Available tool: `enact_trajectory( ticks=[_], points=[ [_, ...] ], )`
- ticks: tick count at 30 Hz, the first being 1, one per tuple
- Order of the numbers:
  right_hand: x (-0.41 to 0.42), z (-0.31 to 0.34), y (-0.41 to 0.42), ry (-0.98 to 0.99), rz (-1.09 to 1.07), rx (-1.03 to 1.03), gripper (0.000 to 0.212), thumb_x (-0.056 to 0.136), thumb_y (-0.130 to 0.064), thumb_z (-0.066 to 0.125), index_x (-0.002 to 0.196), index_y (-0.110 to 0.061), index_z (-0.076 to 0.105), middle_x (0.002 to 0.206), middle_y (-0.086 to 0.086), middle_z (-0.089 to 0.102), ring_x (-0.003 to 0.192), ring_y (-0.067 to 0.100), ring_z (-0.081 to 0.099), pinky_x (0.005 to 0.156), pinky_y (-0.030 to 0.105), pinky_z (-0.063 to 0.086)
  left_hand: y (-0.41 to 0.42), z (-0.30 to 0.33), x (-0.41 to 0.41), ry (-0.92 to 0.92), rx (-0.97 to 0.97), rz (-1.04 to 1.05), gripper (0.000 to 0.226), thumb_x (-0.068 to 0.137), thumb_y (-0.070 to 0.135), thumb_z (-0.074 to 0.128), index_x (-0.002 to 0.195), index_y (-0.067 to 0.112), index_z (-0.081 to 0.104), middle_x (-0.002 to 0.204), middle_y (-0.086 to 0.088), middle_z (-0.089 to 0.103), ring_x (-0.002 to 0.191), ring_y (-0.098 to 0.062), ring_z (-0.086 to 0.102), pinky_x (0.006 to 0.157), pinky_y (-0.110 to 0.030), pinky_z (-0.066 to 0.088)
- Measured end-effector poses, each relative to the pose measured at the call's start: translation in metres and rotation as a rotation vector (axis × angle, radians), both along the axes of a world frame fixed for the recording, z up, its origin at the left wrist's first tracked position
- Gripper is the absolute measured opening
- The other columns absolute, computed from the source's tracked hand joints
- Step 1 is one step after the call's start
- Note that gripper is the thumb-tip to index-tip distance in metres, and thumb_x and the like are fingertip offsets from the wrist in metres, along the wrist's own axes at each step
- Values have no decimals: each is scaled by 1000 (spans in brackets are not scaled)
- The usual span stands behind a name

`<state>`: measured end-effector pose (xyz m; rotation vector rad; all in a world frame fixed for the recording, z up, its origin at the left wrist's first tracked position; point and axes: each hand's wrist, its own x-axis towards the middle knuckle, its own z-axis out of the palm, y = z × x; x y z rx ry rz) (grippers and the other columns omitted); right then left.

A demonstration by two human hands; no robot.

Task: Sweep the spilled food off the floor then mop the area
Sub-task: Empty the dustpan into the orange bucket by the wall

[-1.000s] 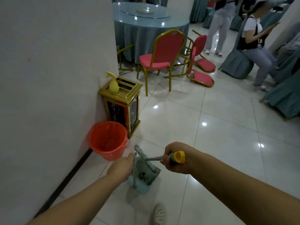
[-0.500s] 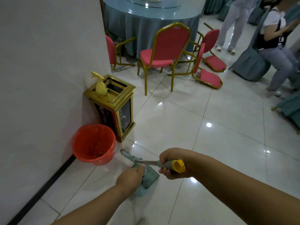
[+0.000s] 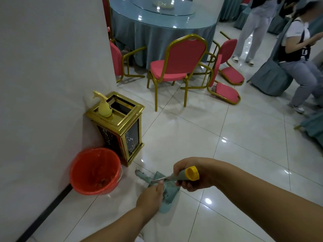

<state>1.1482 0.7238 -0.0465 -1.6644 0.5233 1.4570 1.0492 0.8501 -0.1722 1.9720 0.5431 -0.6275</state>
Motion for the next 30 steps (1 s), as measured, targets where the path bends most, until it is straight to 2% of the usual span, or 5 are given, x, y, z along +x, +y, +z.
enact_trajectory(
  ticks=[6,21,23,28,30],
  points=[
    [58,10,21,-59,187,-116,14,83,-13,58,79,1,59,69,11,57,46,14,50,41,15,43,5,3,62,265,-322,304,55,98,51,29,66,10,48,58,-4,48,48,-14,43,46,-20,37],
    [133,10,40,94,270,-72,16,85,-17,51,77,-3,53,65,8,48,45,12,47,39,13,35,32,-53,130,635,-709,593,70,91,62,34,103,-1,60,51,-13,59,52,-26,53,48,-29,46],
    [128,8,39,96,286,-48,15,84,-15,54,75,-4,53,60,7,52,41,12,51,39,12,37,35,-55,135,682,-709,586,62,90,58,44,102,-1,61,59,-13,59,51,-25,52,46,-27,47],
    [123,10,34,68,412,-31,12,83,-18,58,79,-7,56,67,9,58,44,13,60,42,14,45,34,-52,144,755,-610,411,51,76,38,75,112,5,63,121,-22,56,79,-32,56,53,-31,52],
    [124,10,30,68,454,-26,12,84,-19,58,81,-8,57,71,10,59,46,13,62,44,14,47,31,-50,145,773,-573,356,48,74,35,76,108,4,63,118,-21,57,76,-31,55,52,-30,52]
  ],
)
